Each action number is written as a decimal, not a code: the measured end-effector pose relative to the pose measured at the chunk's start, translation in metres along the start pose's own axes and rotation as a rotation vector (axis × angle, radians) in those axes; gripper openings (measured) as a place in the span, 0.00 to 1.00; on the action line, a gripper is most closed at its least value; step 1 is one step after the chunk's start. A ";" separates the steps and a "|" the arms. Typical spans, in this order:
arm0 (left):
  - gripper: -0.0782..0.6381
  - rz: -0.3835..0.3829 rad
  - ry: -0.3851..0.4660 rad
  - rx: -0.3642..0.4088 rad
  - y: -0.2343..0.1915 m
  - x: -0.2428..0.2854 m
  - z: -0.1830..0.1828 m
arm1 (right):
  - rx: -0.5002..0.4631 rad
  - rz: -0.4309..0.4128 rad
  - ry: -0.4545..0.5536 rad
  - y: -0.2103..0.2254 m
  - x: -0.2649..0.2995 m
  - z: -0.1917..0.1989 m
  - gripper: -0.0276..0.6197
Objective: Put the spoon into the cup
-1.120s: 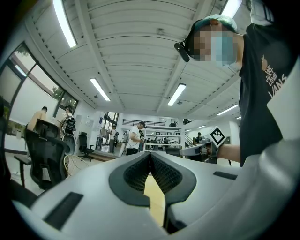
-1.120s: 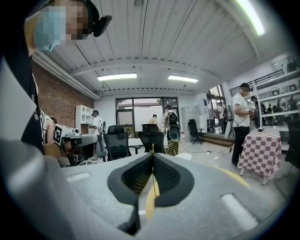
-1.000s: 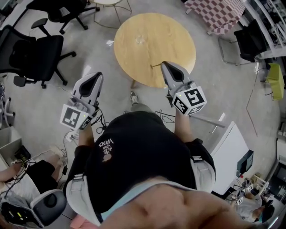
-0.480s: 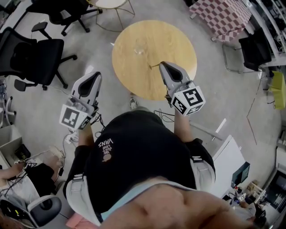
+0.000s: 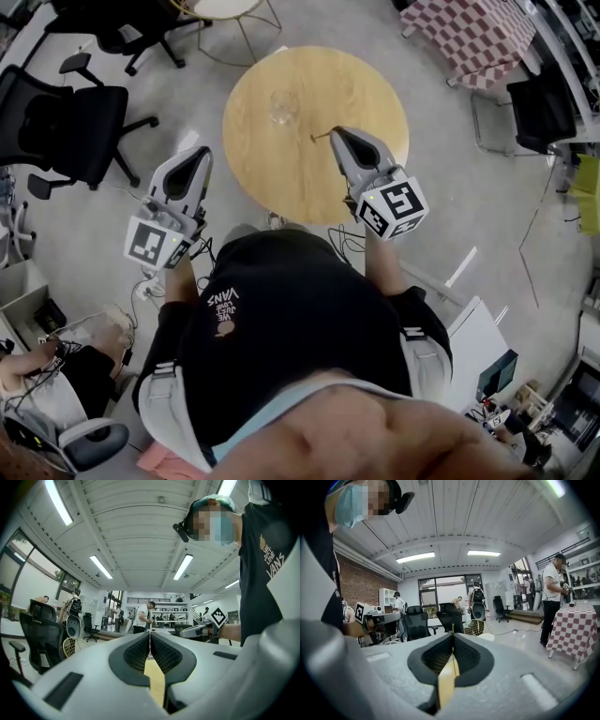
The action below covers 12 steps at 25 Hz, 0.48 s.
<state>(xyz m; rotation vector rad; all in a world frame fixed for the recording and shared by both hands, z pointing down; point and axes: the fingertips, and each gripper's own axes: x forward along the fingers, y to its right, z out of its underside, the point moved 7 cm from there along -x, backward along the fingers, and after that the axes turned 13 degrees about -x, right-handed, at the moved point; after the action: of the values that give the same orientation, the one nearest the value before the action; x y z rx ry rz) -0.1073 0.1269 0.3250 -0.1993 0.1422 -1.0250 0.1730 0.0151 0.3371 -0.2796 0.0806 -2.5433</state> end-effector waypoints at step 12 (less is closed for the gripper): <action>0.10 0.067 -0.032 -0.012 -0.030 0.042 0.005 | 0.034 0.062 -0.013 0.021 0.010 0.013 0.05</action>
<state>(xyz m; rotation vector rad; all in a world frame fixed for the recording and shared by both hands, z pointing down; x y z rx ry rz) -0.1097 0.0761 0.3360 -0.2201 0.1252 -0.9543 0.1788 -0.0085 0.3487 -0.2760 0.0398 -2.4786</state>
